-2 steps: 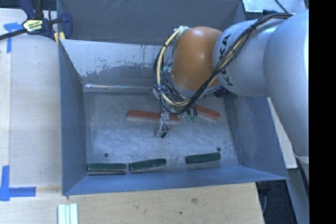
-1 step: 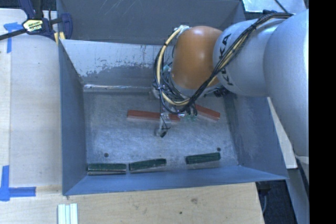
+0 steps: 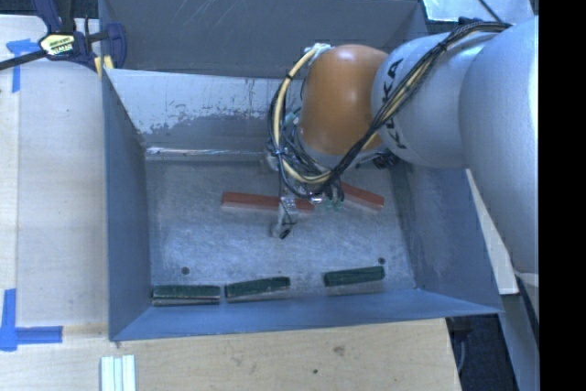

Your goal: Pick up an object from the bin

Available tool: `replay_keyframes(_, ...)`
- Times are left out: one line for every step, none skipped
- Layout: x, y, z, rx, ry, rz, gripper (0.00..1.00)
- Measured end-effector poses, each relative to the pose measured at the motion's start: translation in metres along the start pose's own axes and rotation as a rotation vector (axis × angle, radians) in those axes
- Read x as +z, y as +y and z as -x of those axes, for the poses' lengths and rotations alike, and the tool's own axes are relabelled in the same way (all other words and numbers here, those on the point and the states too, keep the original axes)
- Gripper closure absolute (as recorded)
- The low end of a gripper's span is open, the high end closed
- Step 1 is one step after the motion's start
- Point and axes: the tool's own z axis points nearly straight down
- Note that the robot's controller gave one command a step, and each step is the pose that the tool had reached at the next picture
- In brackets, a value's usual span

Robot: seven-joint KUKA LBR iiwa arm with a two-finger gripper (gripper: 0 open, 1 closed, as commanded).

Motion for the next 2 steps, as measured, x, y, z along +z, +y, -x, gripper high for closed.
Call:
replay_keyframes(-0.0006,-0.0005,0.001,0.002,-0.002,0.0,0.0)
replay_keyframes(-0.0011,-0.0011,0.0021,0.005,-0.003,0.0,0.0)
